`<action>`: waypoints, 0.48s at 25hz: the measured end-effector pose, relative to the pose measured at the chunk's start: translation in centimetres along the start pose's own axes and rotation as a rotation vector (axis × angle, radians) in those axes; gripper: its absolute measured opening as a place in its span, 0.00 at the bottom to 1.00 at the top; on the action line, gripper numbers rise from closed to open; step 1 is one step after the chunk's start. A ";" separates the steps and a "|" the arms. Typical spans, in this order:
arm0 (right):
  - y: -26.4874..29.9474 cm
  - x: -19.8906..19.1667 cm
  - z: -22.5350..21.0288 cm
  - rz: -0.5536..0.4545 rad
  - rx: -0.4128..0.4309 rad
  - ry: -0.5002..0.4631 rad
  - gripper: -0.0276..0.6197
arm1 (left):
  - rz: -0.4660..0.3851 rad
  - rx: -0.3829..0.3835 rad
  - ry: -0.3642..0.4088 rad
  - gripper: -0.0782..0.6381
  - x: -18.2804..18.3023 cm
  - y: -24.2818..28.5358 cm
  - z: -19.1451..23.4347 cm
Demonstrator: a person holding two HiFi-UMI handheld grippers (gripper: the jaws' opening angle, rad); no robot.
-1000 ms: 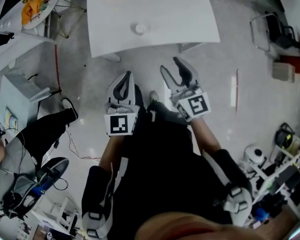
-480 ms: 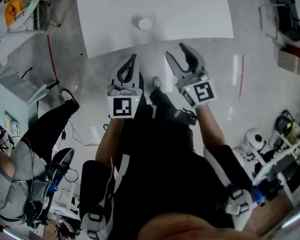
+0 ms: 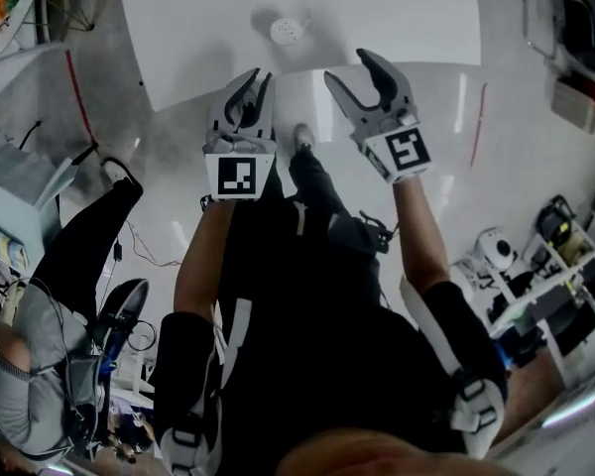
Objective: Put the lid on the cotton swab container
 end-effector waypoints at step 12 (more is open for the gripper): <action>4.2 -4.0 -0.7 0.084 0.098 -0.069 0.45 | 0.177 -0.091 0.111 0.47 -5.9 6.1 2.7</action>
Point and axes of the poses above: the fingertips, and each gripper's own axes: y forward along the fingers, z to its left, x out of its top, the point moved 9 cm from there along -y, backward along the fingers, and after that the axes turned 11 degrees about -y, right-handed, at the moved point
